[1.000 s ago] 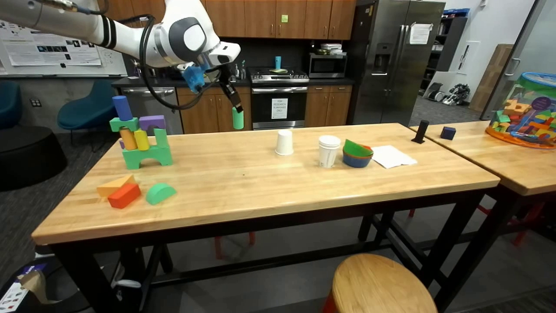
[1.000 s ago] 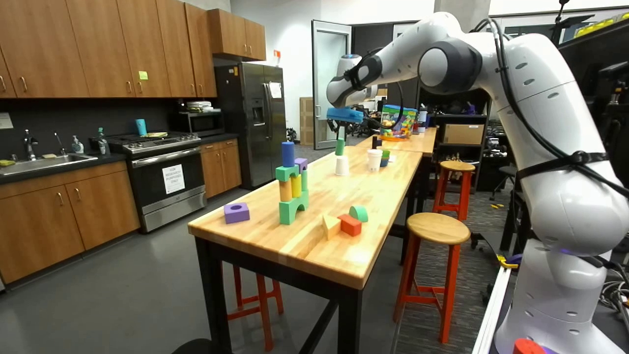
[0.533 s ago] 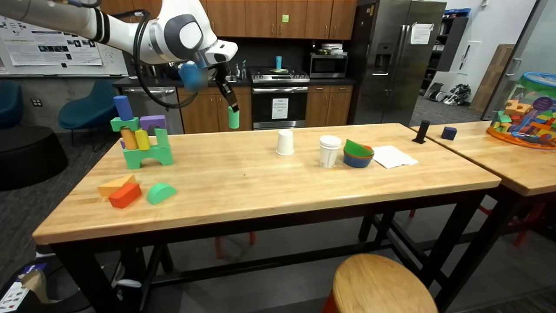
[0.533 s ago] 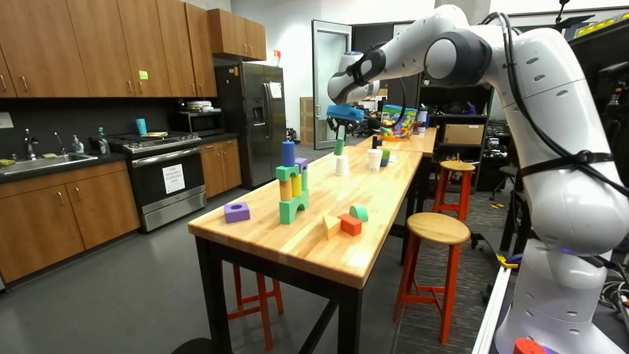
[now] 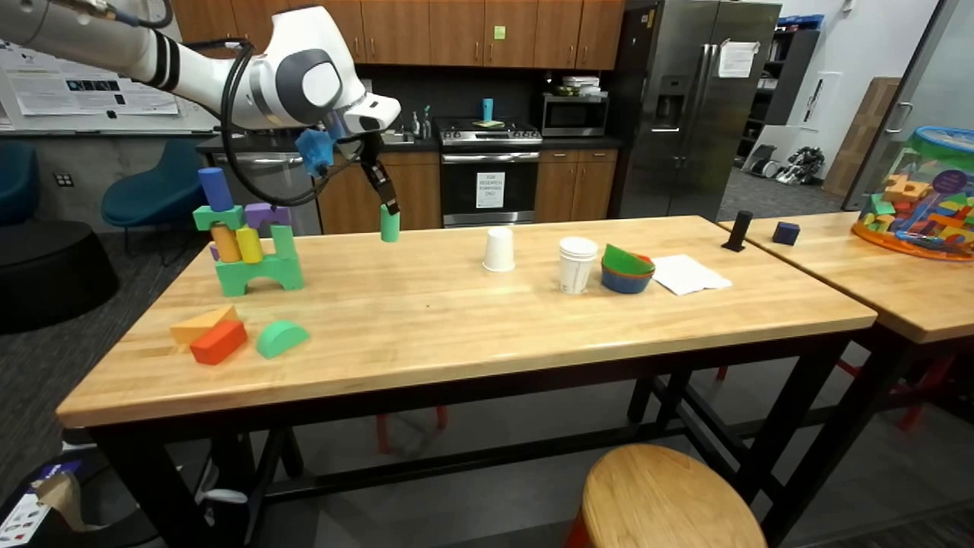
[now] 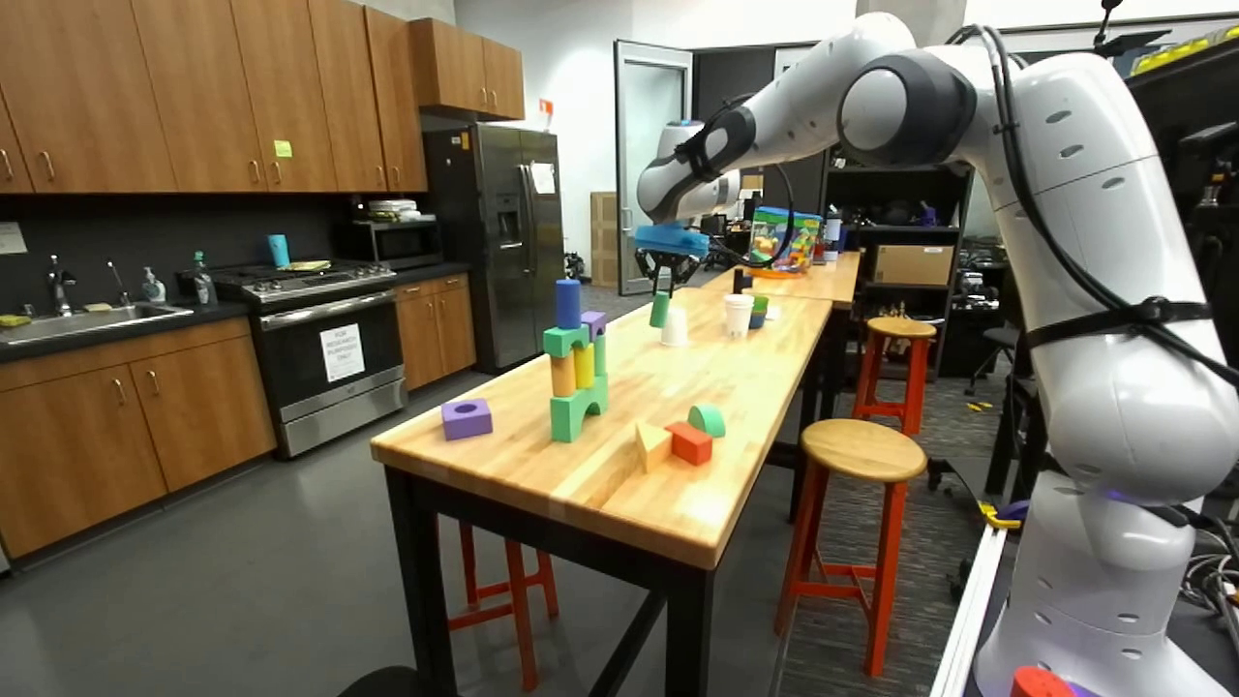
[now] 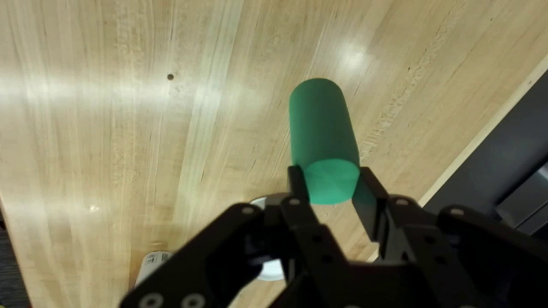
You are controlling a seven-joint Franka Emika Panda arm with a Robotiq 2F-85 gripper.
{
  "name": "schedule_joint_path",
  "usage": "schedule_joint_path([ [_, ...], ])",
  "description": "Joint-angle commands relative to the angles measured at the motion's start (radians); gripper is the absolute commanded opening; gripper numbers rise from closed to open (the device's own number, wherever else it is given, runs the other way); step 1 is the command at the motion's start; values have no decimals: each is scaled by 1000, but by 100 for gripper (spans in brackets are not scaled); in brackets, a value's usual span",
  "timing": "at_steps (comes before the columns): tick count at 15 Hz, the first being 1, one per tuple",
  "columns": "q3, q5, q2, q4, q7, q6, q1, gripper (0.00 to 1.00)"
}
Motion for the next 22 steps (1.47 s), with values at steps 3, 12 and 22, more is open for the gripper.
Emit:
schedule_joint_path([
  [3, 16, -83, -144, -184, 60, 49, 61, 8],
  [12, 98, -148, -281, -225, -7, -27, 74, 8],
  [22, 161, -139, -269, -182, -24, -57, 63, 33],
])
